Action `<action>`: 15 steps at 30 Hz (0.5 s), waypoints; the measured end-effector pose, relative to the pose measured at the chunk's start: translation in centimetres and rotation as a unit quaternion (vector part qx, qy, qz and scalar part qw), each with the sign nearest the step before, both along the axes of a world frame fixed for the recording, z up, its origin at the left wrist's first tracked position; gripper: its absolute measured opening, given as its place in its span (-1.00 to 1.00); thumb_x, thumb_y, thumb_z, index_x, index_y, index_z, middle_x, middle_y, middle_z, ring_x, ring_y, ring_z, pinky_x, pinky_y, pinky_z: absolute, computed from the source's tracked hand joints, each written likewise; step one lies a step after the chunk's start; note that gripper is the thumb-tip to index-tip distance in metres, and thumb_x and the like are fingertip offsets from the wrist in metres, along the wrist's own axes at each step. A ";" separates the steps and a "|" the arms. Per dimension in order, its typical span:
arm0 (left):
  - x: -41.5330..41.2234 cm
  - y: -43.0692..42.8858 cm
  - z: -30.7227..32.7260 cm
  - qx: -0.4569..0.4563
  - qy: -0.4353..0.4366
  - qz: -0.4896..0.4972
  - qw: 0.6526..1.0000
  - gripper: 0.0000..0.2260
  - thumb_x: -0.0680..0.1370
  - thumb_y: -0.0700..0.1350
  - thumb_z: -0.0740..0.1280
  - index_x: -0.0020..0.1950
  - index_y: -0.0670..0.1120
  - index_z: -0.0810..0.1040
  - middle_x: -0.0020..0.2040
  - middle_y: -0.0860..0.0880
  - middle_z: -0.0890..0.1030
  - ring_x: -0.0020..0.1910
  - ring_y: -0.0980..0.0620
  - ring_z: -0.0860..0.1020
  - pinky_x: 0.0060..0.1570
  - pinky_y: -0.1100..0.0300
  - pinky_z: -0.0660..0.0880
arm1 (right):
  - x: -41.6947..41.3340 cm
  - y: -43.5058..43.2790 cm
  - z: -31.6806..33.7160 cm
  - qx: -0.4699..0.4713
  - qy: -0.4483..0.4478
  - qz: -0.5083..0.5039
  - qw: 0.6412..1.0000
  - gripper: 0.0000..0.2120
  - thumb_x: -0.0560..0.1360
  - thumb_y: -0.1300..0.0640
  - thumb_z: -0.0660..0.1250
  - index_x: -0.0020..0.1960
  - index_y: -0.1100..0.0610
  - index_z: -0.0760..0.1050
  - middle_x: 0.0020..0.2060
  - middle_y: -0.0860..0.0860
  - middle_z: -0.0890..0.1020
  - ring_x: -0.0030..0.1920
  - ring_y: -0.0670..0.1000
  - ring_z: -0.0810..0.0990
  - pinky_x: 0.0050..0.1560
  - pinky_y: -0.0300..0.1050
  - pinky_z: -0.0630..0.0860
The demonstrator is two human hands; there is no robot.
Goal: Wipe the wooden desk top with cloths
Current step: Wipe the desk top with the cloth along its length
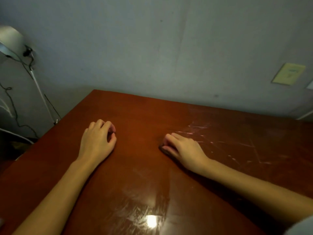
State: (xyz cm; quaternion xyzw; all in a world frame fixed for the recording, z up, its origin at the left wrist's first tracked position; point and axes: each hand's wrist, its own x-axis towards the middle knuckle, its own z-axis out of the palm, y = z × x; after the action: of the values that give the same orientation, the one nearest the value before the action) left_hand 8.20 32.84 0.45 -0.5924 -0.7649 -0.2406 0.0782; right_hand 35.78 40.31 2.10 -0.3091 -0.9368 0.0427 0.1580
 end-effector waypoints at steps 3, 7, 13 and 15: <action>0.2 -0.3 0.2 0.008 0.009 -0.004 1.000 -0.92 0.52 -0.09 0.32 0.00 -0.01 0.52 -0.03 -0.01 0.50 -0.02 -0.02 0.47 -0.12 0.13 0.39 | 3.8 -0.4 -0.2 -0.007 0.006 -0.028 1.000 -0.77 0.55 -0.19 0.10 -0.01 -0.05 0.36 -0.11 -0.13 0.50 -0.24 -0.10 0.52 -0.29 -0.07 0.56; 0.7 -0.6 0.5 0.008 0.014 -0.014 1.000 -0.92 0.53 -0.12 0.31 0.00 0.00 0.52 -0.03 -0.01 0.51 -0.01 -0.02 0.48 -0.13 0.13 0.41 | 7.4 -0.3 0.1 -0.033 0.019 -0.031 0.999 -0.72 0.51 -0.26 0.08 -0.06 -0.08 0.39 -0.14 -0.19 0.51 -0.22 -0.16 0.50 -0.25 -0.21 0.49; 5.2 -1.0 1.2 0.014 0.024 -0.104 0.994 -0.91 0.53 -0.08 0.29 0.03 0.03 0.51 -0.03 0.07 0.49 -0.02 0.07 0.46 -0.18 0.16 0.48 | 4.6 2.2 0.6 -0.093 0.065 -0.003 0.994 -0.85 0.48 -0.12 0.34 -0.14 -0.08 0.44 -0.25 -0.21 0.48 -0.26 -0.25 0.44 -0.28 -0.31 0.31; 6.0 -1.0 0.9 -0.003 0.041 -0.135 0.990 -0.89 0.54 -0.06 0.28 0.06 0.03 0.51 0.00 0.07 0.49 0.00 0.07 0.47 -0.12 0.16 0.50 | 2.2 2.8 0.5 -0.091 0.081 0.001 0.993 -0.86 0.46 -0.08 0.39 -0.16 -0.07 0.46 -0.24 -0.18 0.49 -0.29 -0.25 0.43 -0.30 -0.30 0.30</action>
State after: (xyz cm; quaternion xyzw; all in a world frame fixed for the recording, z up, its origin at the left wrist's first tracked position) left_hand 14.21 31.87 1.40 -0.6997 -0.6749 -0.2219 0.0748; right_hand 37.93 43.10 2.63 -0.3172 -0.9134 0.1528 0.2043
